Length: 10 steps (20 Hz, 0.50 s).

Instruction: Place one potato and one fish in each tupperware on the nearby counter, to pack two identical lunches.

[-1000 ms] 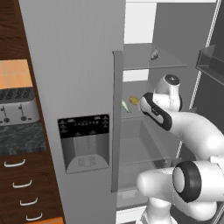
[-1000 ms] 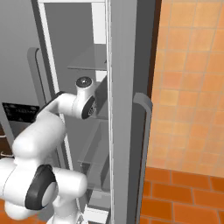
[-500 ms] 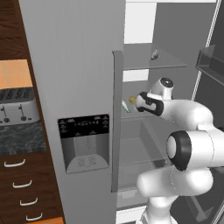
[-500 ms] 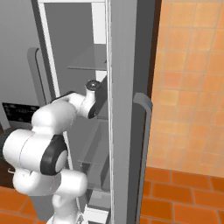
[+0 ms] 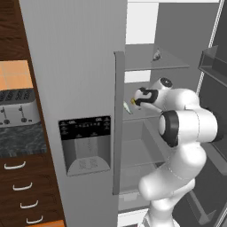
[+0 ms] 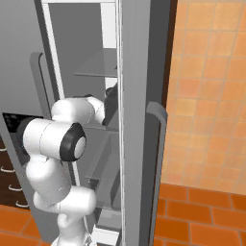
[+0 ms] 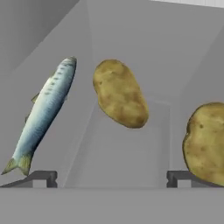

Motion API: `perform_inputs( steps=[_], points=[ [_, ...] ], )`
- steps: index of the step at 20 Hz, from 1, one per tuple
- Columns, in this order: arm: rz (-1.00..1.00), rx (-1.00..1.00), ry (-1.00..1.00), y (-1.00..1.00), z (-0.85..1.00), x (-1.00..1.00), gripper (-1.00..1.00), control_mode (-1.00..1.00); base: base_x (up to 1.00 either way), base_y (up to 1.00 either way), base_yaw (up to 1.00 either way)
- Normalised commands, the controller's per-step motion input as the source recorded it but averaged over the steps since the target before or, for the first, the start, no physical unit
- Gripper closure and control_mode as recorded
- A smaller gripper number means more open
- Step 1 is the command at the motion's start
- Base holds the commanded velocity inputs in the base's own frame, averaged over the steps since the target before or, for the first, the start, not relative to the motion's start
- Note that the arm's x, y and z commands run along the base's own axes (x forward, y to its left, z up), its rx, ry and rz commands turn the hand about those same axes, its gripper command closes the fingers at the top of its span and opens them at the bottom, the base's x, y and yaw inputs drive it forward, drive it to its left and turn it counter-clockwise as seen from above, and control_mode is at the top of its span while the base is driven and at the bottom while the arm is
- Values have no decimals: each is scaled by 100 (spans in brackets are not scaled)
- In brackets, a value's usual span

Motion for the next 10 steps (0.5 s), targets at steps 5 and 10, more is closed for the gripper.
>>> perform_inputs(
  steps=[5,10],
  points=[
    [4,0,0,0,-12,56,-100,-100,0,0,0],
    [5,0,0,0,-24,49,-100,-100,0,0,0]
  ],
)
